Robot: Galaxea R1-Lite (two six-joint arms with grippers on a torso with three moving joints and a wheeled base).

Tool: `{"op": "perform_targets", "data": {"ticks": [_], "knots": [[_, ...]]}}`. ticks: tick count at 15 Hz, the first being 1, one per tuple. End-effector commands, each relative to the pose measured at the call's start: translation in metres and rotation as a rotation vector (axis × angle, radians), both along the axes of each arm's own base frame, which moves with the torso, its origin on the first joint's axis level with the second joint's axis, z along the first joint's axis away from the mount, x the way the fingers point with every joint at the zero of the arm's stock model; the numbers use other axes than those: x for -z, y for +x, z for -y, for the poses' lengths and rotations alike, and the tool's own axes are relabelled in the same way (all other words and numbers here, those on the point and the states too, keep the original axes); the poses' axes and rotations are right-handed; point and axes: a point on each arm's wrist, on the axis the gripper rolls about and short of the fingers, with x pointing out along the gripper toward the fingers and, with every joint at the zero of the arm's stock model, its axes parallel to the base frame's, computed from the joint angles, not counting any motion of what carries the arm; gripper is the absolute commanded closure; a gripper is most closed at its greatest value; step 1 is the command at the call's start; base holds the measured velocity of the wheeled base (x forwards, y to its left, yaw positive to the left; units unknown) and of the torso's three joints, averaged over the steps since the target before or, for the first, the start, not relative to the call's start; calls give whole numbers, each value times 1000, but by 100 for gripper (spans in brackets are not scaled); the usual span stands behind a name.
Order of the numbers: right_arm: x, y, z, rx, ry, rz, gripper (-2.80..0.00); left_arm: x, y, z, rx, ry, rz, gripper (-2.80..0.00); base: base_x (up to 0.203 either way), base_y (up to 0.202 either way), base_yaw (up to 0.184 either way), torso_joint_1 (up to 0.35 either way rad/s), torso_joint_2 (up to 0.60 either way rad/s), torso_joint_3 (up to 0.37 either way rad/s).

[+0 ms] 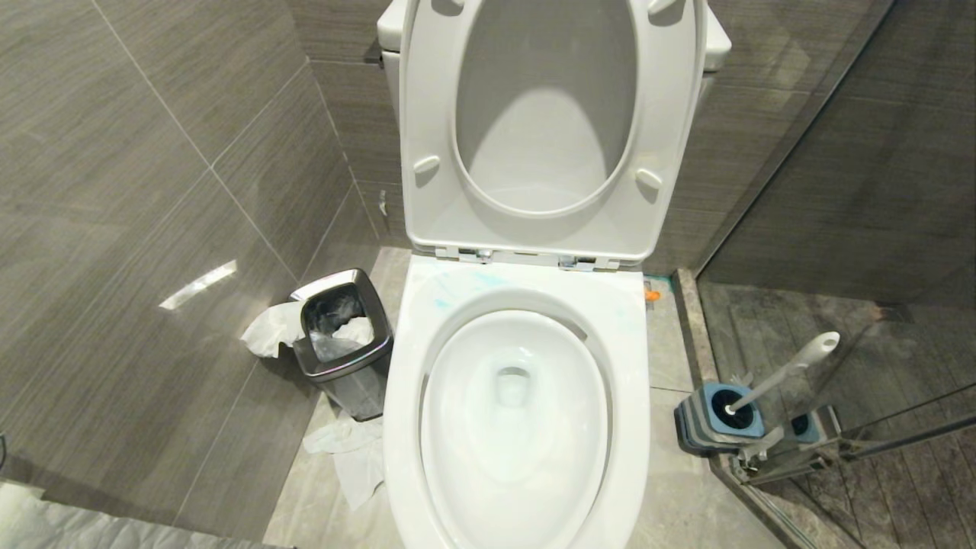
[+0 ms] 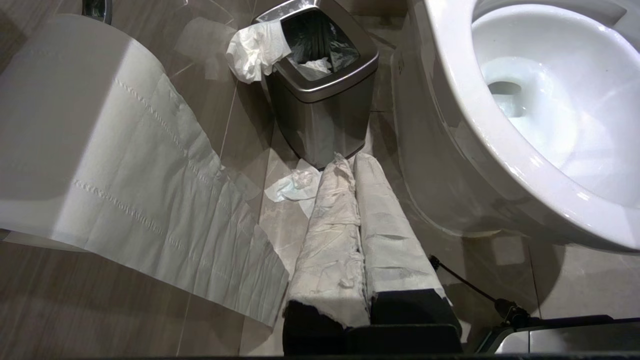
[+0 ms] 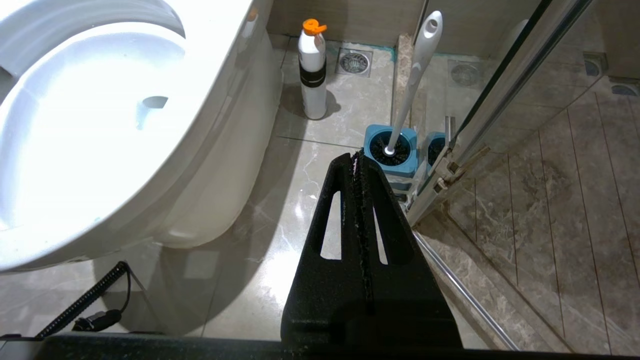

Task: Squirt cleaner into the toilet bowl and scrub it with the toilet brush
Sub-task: Pour in the cleaning agent

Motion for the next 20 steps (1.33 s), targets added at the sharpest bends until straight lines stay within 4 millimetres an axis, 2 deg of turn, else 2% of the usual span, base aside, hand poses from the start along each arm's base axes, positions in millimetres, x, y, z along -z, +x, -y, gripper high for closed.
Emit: {"op": "perform_targets", "data": {"ticks": [1, 20], "knots": [[0, 0, 0, 0, -1, 1, 0, 1, 0, 0, 0, 0, -3, 0, 0, 0, 0, 0, 0, 0], [0, 0, 0, 4, 13, 1, 0, 1, 0, 0, 0, 0, -3, 0, 0, 0, 0, 0, 0, 0]]}}
